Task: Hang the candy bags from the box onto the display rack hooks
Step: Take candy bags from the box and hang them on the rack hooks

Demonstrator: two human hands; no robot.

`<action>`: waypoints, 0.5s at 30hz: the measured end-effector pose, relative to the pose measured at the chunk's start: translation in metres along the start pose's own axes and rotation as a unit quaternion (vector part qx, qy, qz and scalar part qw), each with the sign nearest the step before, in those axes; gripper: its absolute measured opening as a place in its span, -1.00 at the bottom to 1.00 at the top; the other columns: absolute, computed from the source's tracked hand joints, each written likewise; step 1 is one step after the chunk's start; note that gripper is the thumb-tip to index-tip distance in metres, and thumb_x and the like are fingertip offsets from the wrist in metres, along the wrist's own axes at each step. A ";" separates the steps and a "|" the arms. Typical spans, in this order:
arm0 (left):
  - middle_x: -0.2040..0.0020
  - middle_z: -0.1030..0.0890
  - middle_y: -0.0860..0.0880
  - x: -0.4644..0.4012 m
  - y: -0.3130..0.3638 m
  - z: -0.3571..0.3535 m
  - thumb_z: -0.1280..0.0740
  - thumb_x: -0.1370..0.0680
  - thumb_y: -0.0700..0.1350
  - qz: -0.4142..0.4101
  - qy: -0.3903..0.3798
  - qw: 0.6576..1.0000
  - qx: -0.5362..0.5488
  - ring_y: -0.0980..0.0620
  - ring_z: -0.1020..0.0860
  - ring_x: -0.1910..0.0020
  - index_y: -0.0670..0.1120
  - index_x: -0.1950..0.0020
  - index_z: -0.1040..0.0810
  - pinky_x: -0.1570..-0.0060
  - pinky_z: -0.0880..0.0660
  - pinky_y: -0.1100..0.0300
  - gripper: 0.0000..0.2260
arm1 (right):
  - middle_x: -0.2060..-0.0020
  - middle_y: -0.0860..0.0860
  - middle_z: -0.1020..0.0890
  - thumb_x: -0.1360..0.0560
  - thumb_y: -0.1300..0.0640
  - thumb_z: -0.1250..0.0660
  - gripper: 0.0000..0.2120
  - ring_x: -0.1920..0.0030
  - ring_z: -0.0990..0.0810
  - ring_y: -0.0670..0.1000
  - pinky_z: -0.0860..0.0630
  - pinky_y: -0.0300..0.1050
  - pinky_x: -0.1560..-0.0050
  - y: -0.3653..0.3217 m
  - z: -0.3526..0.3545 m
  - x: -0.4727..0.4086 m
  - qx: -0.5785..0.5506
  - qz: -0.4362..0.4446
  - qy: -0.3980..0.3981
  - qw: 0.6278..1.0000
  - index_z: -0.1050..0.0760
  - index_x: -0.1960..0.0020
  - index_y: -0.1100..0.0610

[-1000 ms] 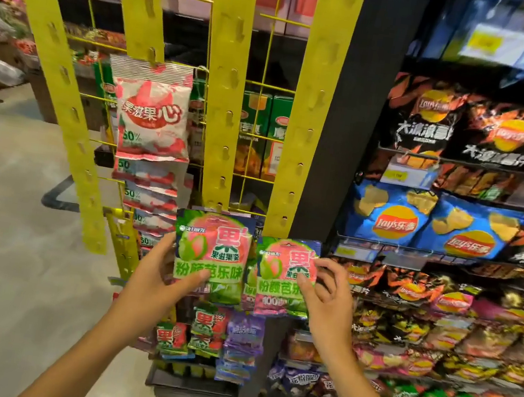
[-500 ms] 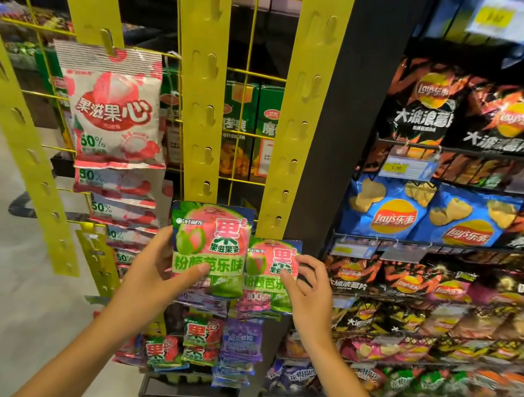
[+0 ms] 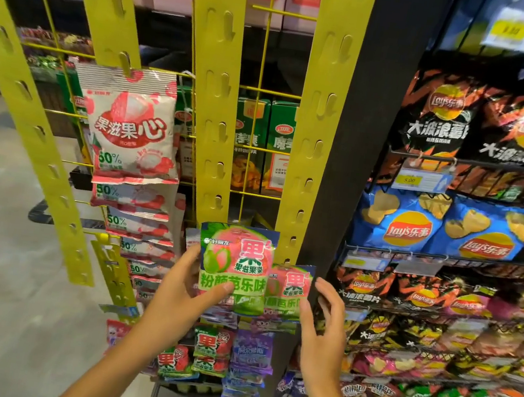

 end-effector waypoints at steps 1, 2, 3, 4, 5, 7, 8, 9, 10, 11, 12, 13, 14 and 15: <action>-0.26 -0.58 0.26 0.000 -0.001 -0.003 -0.47 -0.47 0.00 0.002 -0.005 1.000 -0.004 0.17 -0.53 -0.30 0.28 -0.34 -0.38 -0.27 -0.51 0.12 -0.49 | -0.31 -0.17 -0.53 -0.60 0.08 -0.32 -0.68 -0.35 -0.49 -0.13 -0.42 -0.07 -0.39 -0.006 -0.002 0.000 -0.029 -0.012 -0.014 0.999 -0.45 -0.33 -0.10; -0.31 -0.56 0.23 -0.001 -0.001 -0.007 -0.49 -0.46 0.04 0.001 -0.010 1.000 -0.004 0.15 -0.51 -0.34 0.27 -0.38 -0.37 -0.31 -0.48 0.06 -0.46 | -0.26 -0.14 -0.58 -0.60 0.07 -0.31 -0.70 -0.31 -0.54 -0.10 -0.46 -0.04 -0.35 -0.013 -0.005 -0.001 -0.051 -0.017 -0.036 0.998 -0.46 -0.32 -0.09; -0.33 -0.54 0.21 -0.001 -0.001 -0.011 -0.49 -0.46 0.07 0.001 -0.017 1.000 -0.006 0.14 -0.49 -0.36 0.24 -0.42 -0.36 -0.32 -0.48 0.03 -0.42 | -0.23 -0.11 -0.61 -0.61 0.04 -0.31 -0.72 -0.28 -0.57 -0.06 -0.49 -0.01 -0.31 -0.021 -0.009 -0.002 -0.065 -0.018 -0.064 0.996 -0.47 -0.32 -0.08; -0.32 -0.55 0.23 -0.002 0.001 -0.017 -0.49 -0.46 0.06 -0.005 -0.022 1.000 -0.006 0.16 -0.50 -0.35 0.22 -0.42 -0.37 -0.30 -0.50 0.06 -0.42 | -0.21 -0.09 -0.62 -0.61 -0.04 -0.32 -0.71 -0.27 -0.59 -0.04 -0.50 0.00 -0.28 -0.028 -0.014 -0.004 -0.074 -0.020 -0.097 0.992 -0.47 -0.32 -0.10; -0.28 -0.57 0.26 -0.003 0.005 -0.023 -0.49 -0.46 0.02 -0.014 -0.022 1.000 -0.007 0.19 -0.52 -0.30 0.23 -0.37 -0.39 -0.25 -0.53 0.13 -0.47 | -0.21 -0.10 -0.62 -0.59 -0.13 -0.33 -0.66 -0.27 -0.59 -0.05 -0.51 -0.01 -0.27 -0.032 -0.020 -0.004 -0.073 -0.025 -0.130 0.989 -0.46 -0.33 -0.12; -0.18 -0.61 0.31 -0.001 0.015 -0.038 -0.46 -0.47 -0.07 -0.033 -0.026 0.999 -0.011 0.24 -0.58 -0.20 0.25 -0.27 -0.42 -0.16 -0.56 0.22 -0.56 | -0.20 -0.14 -0.64 -0.56 -0.18 -0.35 -0.61 -0.26 -0.59 -0.10 -0.52 -0.06 -0.27 -0.037 -0.028 -0.003 -0.059 -0.032 -0.174 0.982 -0.44 -0.35 -0.12; -0.17 -0.62 0.28 -0.001 0.018 -0.044 -0.46 -0.49 -0.10 -0.041 -0.031 0.999 -0.016 0.22 -0.59 -0.18 0.22 -0.27 -0.43 -0.15 -0.57 0.20 -0.57 | -0.18 -0.14 -0.65 -0.57 -0.13 -0.36 -0.63 -0.24 -0.61 -0.11 -0.52 -0.07 -0.26 -0.040 -0.030 -0.003 -0.057 -0.031 -0.183 0.981 -0.45 -0.33 -0.08; -0.18 -0.63 0.23 -0.001 0.020 -0.052 -0.46 -0.51 -0.13 -0.046 -0.044 0.998 -0.019 0.19 -0.60 -0.18 0.17 -0.30 -0.44 -0.16 -0.58 0.16 -0.57 | -0.15 -0.12 -0.67 -0.57 -0.07 -0.35 -0.67 -0.21 -0.62 -0.11 -0.53 -0.07 -0.24 -0.043 -0.028 -0.003 -0.055 -0.024 -0.180 0.982 -0.47 -0.31 -0.05; -0.20 -0.62 0.20 -0.001 0.021 -0.058 -0.46 -0.52 -0.12 -0.049 -0.054 0.997 -0.023 0.17 -0.60 -0.19 0.15 -0.33 -0.44 -0.18 -0.58 0.12 -0.57 | -0.10 -0.11 -0.68 -0.56 -0.02 -0.34 -0.71 -0.17 -0.64 -0.10 -0.55 -0.06 -0.22 -0.046 -0.025 -0.005 -0.051 -0.014 -0.169 0.984 -0.49 -0.27 -0.03; -0.22 -0.61 0.21 -0.001 0.023 -0.061 -0.46 -0.52 -0.08 -0.054 -0.059 0.996 -0.028 0.18 -0.59 -0.21 0.16 -0.35 -0.43 -0.21 -0.56 0.10 -0.55 | -0.05 -0.12 -0.69 -0.56 0.00 -0.33 -0.75 -0.13 -0.65 -0.10 -0.57 -0.06 -0.19 -0.047 -0.019 -0.006 -0.045 -0.004 -0.155 0.987 -0.50 -0.23 -0.03; -0.25 -0.58 0.24 -0.003 0.026 -0.061 -0.47 -0.51 -0.03 -0.062 -0.053 0.996 -0.036 0.20 -0.56 -0.24 0.21 -0.37 -0.41 -0.24 -0.54 0.13 -0.53 | 0.00 -0.14 -0.68 -0.56 0.01 -0.33 -0.77 -0.10 -0.65 -0.11 -0.58 -0.07 -0.17 -0.046 -0.014 -0.008 -0.040 0.002 -0.143 0.989 -0.50 -0.20 -0.05; -0.28 -0.54 0.29 -0.005 0.030 -0.059 -0.47 -0.50 0.02 -0.070 -0.042 0.996 -0.041 0.24 -0.52 -0.28 0.25 -0.38 -0.39 -0.27 -0.51 0.19 -0.51 | 0.02 -0.16 -0.68 -0.55 0.00 -0.33 -0.79 -0.08 -0.65 -0.13 -0.58 -0.10 -0.15 -0.044 -0.008 -0.009 -0.036 0.001 -0.133 0.990 -0.49 -0.19 -0.08; -0.32 -0.50 0.31 -0.008 0.036 -0.055 -0.46 -0.50 0.05 -0.080 -0.025 0.996 -0.040 0.26 -0.49 -0.31 0.27 -0.40 -0.37 -0.27 -0.48 0.22 -0.49 | 0.02 -0.16 -0.68 -0.56 0.00 -0.33 -0.79 -0.09 -0.65 -0.14 -0.57 -0.13 -0.14 -0.042 -0.002 -0.010 -0.033 -0.001 -0.126 0.991 -0.49 -0.19 -0.10; -0.35 -0.46 0.30 -0.012 0.043 -0.050 -0.45 -0.51 0.05 -0.090 -0.010 0.995 -0.034 0.27 -0.46 -0.34 0.24 -0.42 -0.36 -0.28 -0.45 0.22 -0.47 | -0.01 -0.15 -0.68 -0.56 0.01 -0.33 -0.78 -0.10 -0.65 -0.14 -0.56 -0.14 -0.15 -0.040 0.002 -0.010 -0.029 0.001 -0.126 0.992 -0.49 -0.20 -0.09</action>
Point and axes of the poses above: each hand's wrist, its own x-axis away from the middle knuckle, its own z-axis out of the back of the hand, y = z × x, the point moved 9 cm from there along -x, towards the middle knuckle
